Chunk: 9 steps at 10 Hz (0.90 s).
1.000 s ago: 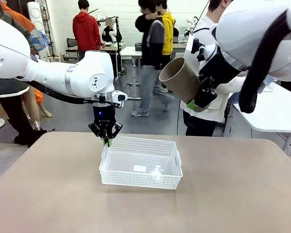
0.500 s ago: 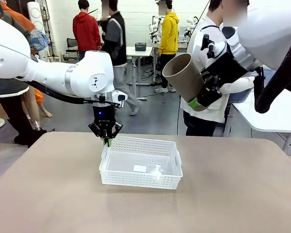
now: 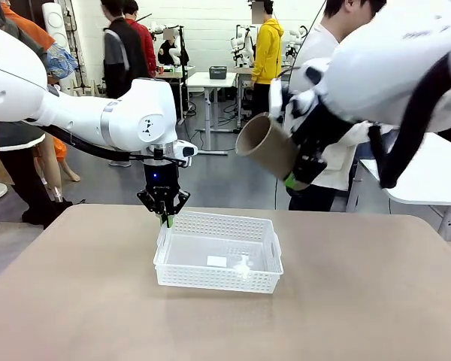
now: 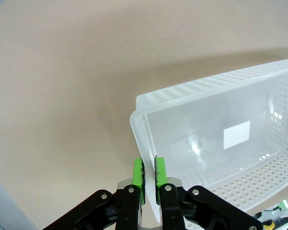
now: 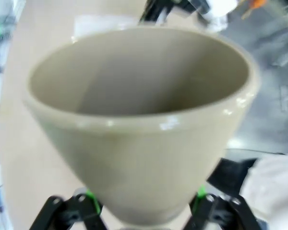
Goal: Clean and organize the cups into the basket.
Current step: Pick up the Organizing basket and move it to the center of the table, then pick up the Reusable plastic cup from the right side of the table and place it inside the Organizing basket.
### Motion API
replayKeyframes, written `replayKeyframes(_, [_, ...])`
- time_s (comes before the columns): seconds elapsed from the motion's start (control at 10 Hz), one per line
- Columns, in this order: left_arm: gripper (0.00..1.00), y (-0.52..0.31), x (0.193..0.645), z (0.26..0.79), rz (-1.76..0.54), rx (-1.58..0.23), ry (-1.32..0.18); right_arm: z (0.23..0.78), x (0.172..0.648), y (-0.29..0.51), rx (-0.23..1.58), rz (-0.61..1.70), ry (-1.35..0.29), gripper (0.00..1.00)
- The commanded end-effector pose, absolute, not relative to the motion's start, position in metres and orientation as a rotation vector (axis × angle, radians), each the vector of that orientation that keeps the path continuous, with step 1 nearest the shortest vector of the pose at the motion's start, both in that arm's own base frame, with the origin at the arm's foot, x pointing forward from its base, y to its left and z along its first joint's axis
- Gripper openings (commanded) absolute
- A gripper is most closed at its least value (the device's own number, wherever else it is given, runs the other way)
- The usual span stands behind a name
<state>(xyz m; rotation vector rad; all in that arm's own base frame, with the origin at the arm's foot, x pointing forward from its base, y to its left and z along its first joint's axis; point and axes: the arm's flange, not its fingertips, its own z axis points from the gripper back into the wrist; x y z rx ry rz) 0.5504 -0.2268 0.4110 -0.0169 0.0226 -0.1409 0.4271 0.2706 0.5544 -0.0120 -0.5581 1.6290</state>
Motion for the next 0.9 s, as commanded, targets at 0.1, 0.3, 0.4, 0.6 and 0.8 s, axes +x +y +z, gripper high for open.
replayKeyframes(0.1, [0.0, -0.226, 0.55, 0.412, -0.138, -0.018, 0.021, 0.528, 0.489, 0.322, -0.025, 1.652, -0.301, 0.8])
replayKeyframes(0.3, [0.0, -0.226, 0.55, 0.412, -0.138, -0.018, 0.021, 0.503, 0.515, 0.336, 0.045, 1.635, -0.199, 0.8])
replayKeyframes(0.4, [0.0, -0.226, 0.55, 0.412, -0.138, -0.018, 0.021, 0.491, 0.522, 0.34, 0.077, 1.635, -0.174, 0.8])
replayKeyframes(0.6, [0.0, -0.226, 0.55, 0.412, -0.138, -0.018, 0.021, 0.467, 0.533, 0.345, 0.139, 1.615, -0.171, 0.8])
replayKeyframes(0.8, [0.0, -0.226, 0.55, 0.412, -0.138, -0.018, 0.021, 0.44, 0.536, 0.355, 0.129, 1.594, -0.139, 0.8])
